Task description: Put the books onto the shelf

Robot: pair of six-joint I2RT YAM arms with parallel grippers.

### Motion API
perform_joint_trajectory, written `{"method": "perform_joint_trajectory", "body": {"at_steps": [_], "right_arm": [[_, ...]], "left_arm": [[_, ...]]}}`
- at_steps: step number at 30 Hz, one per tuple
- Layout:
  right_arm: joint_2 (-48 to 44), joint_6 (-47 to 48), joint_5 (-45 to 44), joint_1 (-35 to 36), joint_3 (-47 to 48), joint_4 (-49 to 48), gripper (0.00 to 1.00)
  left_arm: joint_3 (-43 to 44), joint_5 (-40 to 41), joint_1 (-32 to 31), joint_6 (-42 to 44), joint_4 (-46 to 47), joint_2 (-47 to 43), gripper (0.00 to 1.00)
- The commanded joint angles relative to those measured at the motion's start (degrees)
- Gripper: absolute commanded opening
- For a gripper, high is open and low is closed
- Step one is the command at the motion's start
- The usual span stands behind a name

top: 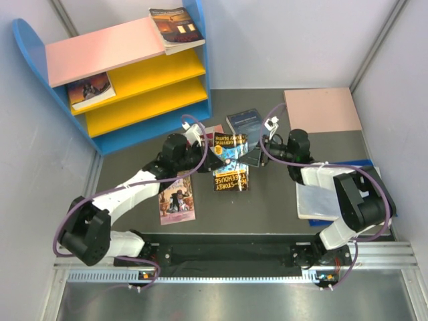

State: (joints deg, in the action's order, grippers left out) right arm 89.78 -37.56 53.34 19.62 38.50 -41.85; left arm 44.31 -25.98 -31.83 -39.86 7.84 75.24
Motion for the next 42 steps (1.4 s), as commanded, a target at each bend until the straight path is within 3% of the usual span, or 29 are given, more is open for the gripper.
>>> {"method": "perform_joint_trajectory", "body": {"at_steps": [1, 8, 12, 14, 15, 16, 19, 20, 22, 24, 27, 32, 42], "right_arm": [[-0.6, -1.2, 5.9, 2.2, 0.4, -9.7, 0.49], [2.4, -10.0, 6.8, 2.2, -0.4, -22.0, 0.50], [6.3, -21.2, 8.4, 2.3, -0.3, -36.2, 0.00], [9.2, -29.7, 8.8, 2.1, 0.0, -47.9, 0.00], [9.8, -31.2, 8.6, 2.0, 0.2, -50.2, 0.00], [10.2, -31.8, 8.6, 1.9, 0.3, -51.0, 0.00], [8.6, -30.2, 8.7, 1.9, 0.7, -48.6, 0.00], [8.1, -29.9, 9.1, 1.9, 1.1, -48.1, 0.00], [7.0, -30.0, 9.6, 1.8, 1.7, -46.8, 0.00], [5.9, -29.9, 10.1, 1.7, 2.6, -45.0, 0.00], [3.9, -29.8, 10.8, 1.6, 3.8, -43.2, 0.00], [-0.6, -29.2, 11.2, 1.1, 4.5, -40.2, 0.00], [-10.3, -16.9, 11.0, 1.0, 6.0, -19.1, 0.00]], "left_arm": [[1.3, -8.3, -1.9, -2.1, 8.2, -3.0, 0.00], [2.7, -9.3, -1.8, -2.2, 7.5, -3.2, 0.00], [2.7, -10.2, -1.9, -2.3, 7.5, -1.0, 0.00], [2.5, -8.8, -1.9, -1.9, 6.8, -0.5, 0.06], [2.4, -8.0, -1.9, -1.0, 5.4, -0.4, 0.13], [2.4, -7.3, -2.0, -0.6, 4.6, -0.4, 0.26], [1.3, -3.7, -2.0, 0.8, 2.5, -1.7, 0.42], [0.9, -1.5, -1.9, 1.0, 2.2, -2.2, 0.59], [-0.6, 0.7, -1.9, 1.6, 1.8, -3.9, 0.70], [-2.0, 2.3, -1.9, 1.9, 2.2, -5.0, 0.89], [-4.7, 1.3, -1.9, 1.5, 5.8, -5.9, 0.98], [-8.9, 0.6, -1.9, 1.1, 13.3, -8.0, 0.98], [-12.7, -4.7, -1.9, -3.1, 25.5, -7.4, 0.99]]}}
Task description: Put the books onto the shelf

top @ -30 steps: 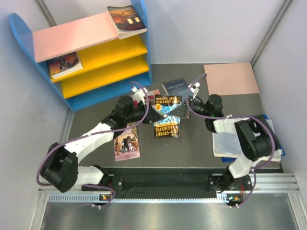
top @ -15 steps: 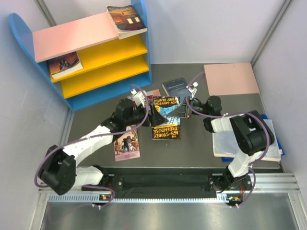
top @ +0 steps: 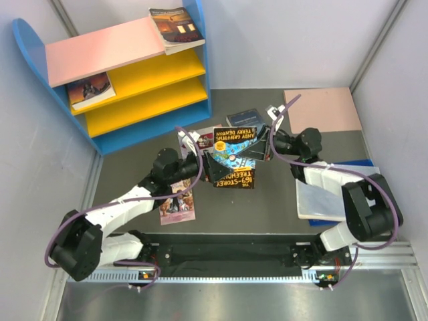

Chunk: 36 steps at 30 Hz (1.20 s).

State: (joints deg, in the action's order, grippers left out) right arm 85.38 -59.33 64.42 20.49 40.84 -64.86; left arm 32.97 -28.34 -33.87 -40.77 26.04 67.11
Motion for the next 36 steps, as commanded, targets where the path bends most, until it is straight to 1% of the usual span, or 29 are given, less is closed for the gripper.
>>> {"method": "perform_joint_trajectory", "body": {"at_steps": [1, 2, 6, 7, 9, 13, 18, 19, 21, 22, 25, 26, 28, 29, 30, 31, 32, 33, 36], "right_arm": [[-6.5, 6.8, -0.2, 0.2, 3.7, 5.3, 0.00], [-7.2, 8.0, -0.2, 0.2, 4.0, 6.8, 0.00], [-10.1, 15.9, -1.6, -0.3, 6.1, 20.2, 0.00], [-10.4, 18.2, -1.9, -0.2, 7.2, 22.0, 0.00], [-10.6, 19.8, -2.1, -0.2, 8.3, 25.6, 0.00], [-10.6, 21.9, -2.5, -0.8, 10.7, 28.6, 0.00], [-9.7, 24.3, -2.7, -1.6, 12.7, 31.8, 0.00], [-9.6, 24.9, -2.7, -1.7, 13.2, 32.8, 0.00], [-9.6, 26.0, -3.0, -2.1, 13.6, 34.6, 0.00], [-9.7, 26.1, -3.0, -2.3, 13.7, 35.0, 0.00], [-9.8, 26.9, -2.9, -2.9, 14.0, 35.9, 0.00], [-9.8, 27.0, -2.8, -3.1, 14.1, 36.4, 0.00], [-9.9, 27.1, -2.9, -3.4, 14.2, 36.5, 0.00], [-9.9, 27.1, -2.8, -3.5, 14.3, 36.6, 0.00], [-9.8, 27.0, -2.8, -3.7, 14.3, 36.6, 0.00], [-9.7, 27.1, -2.8, -3.7, 14.5, 36.5, 0.00], [-9.5, 27.1, -2.7, -3.7, 14.6, 36.5, 0.00], [-9.4, 27.1, -2.7, -3.8, 14.7, 36.4, 0.00], [-9.1, 27.1, -2.5, -3.8, 15.1, 36.5, 0.00]], "left_arm": [[-1.2, -3.3, 0.0, -2.8, 8.4, 1.1, 0.99], [-1.2, -4.6, -0.1, -3.6, 9.7, 1.3, 0.99], [-1.3, -6.3, -0.4, -5.9, 12.1, 1.4, 0.98], [-1.2, -6.5, -0.6, -6.0, 12.0, 1.4, 0.99], [-0.9, -8.2, -0.6, -7.1, 12.5, 1.7, 0.98], [-0.5, -9.7, -1.5, -8.8, 13.9, 2.1, 0.93], [-0.1, -9.4, -1.7, -8.0, 10.9, 0.7, 0.86], [0.2, -9.4, -1.7, -7.8, 9.8, 0.6, 0.80], [1.3, -9.1, -1.8, -7.4, 7.1, 0.7, 0.75], [1.4, -8.9, -1.7, -7.4, 6.9, 0.7, 0.69], [1.7, -8.8, -1.8, -7.6, 6.7, 0.6, 0.61], [2.0, -8.8, -1.7, -7.5, 6.4, 0.7, 0.55], [2.4, -9.0, -1.7, -7.3, 6.1, 1.1, 0.50], [2.6, -9.5, -1.7, -7.5, 6.1, 1.5, 0.45], [2.8, -9.6, -1.7, -7.6, 6.3, 1.7, 0.42], [3.1, -9.9, -1.8, -7.7, 6.5, 2.1, 0.31], [3.2, -9.9, -1.7, -7.9, 6.6, 2.3, 0.13], [3.2, -9.9, -1.7, -8.0, 6.7, 2.3, 0.02], [3.9, -9.5, -1.7, -8.0, 6.2, 2.3, 0.00]]}}
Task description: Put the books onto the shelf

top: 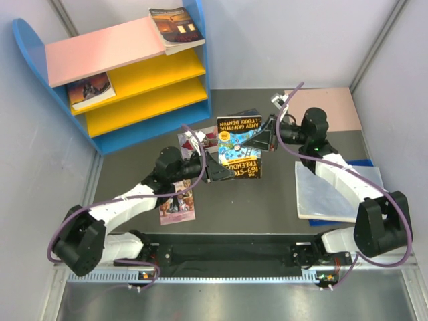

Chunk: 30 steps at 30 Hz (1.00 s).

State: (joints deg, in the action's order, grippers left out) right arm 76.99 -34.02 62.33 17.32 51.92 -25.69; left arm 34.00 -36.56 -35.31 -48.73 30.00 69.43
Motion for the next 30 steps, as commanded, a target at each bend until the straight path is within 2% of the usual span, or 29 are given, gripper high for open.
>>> {"method": "perform_joint_trajectory", "body": {"at_steps": [1, 4, 6, 8, 11, 14, 22, 24, 27, 30], "right_arm": [[-0.6, 1.9, -0.4, -0.5, 4.2, -2.5, 0.00], [-0.6, 2.6, -0.7, -0.8, 4.2, -1.1, 0.00], [-1.1, 4.7, -1.8, -1.1, 4.2, 1.2, 0.11], [-2.5, 6.7, -4.0, -1.6, 4.0, 5.1, 0.31], [-4.7, 9.4, -6.1, -3.0, 2.5, 7.2, 0.44], [-6.9, 9.5, -6.3, -5.0, 0.6, 7.5, 0.51], [-12.1, 12.0, -5.2, -8.6, -2.9, 12.3, 0.61], [-13.4, 14.6, -5.6, -8.8, -3.3, 14.8, 0.62], [-14.5, 17.9, -6.7, -8.8, -4.4, 19.3, 0.62], [-15.5, 19.4, -7.1, -8.7, -6.0, 21.1, 0.62]], "left_arm": [[3.9, -1.2, -0.4, 0.6, 1.1, 0.0, 0.00], [6.3, -0.9, -0.3, 2.1, -1.1, -0.3, 0.00], [8.4, 0.2, -0.4, 3.5, -4.8, -0.7, 0.00], [12.1, 1.2, -0.3, 6.4, -9.7, -1.5, 0.00], [17.8, 4.7, -0.2, 10.3, -14.3, -2.3, 0.00], [22.6, 8.2, -0.2, 12.5, -16.8, -2.8, 0.00], [40.6, 10.7, 0.2, 19.1, -28.6, 2.8, 0.00], [44.1, 12.5, 0.9, 19.5, -29.7, 3.8, 0.00], [53.9, 14.1, 2.5, 19.1, -34.9, 7.0, 0.00], [63.2, 11.3, 5.5, 17.1, -37.4, 11.1, 0.00]]}}
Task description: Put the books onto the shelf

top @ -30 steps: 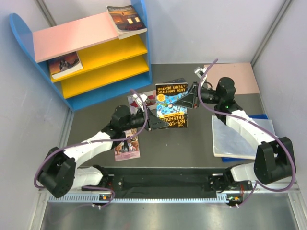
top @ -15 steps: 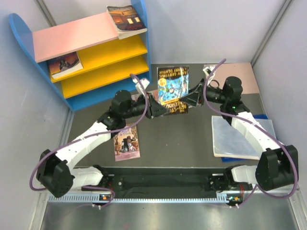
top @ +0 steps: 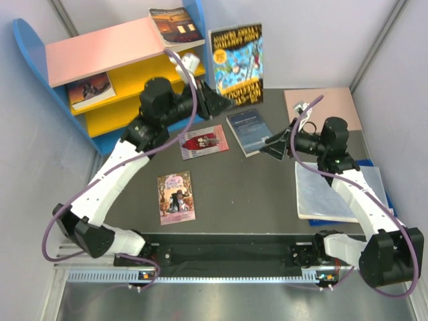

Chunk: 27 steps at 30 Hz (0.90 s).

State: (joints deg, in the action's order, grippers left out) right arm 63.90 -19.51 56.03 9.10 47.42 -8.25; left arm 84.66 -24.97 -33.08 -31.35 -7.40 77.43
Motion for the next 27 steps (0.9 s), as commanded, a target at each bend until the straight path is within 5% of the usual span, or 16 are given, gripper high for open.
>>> {"method": "perform_joint_trajectory", "body": {"at_steps": [1, 9, 15, 20, 27], "right_arm": [[-2.7, 5.2, -1.1, -0.6, -2.0, 4.2, 0.62], [-3.6, 7.0, -2.2, -0.6, -6.0, 5.3, 0.62], [-3.7, 8.0, -2.4, -0.5, -8.2, 6.1, 0.62], [-3.5, 8.2, -2.9, 0.0, -8.8, 6.4, 0.62], [-3.3, 8.3, -3.0, 0.1, -8.6, 6.8, 0.62]], "left_arm": [[15.2, -1.1, 5.1, -1.9, -0.8, 4.4, 0.00], [41.9, -12.0, 16.3, -20.1, -0.8, 19.7, 0.00], [46.9, -19.7, 26.0, -43.6, 16.3, 29.1, 0.00], [53.9, -19.6, 30.1, -49.1, 17.7, 35.2, 0.00], [52.0, -19.2, 32.6, -48.1, 13.1, 36.0, 0.00]]}}
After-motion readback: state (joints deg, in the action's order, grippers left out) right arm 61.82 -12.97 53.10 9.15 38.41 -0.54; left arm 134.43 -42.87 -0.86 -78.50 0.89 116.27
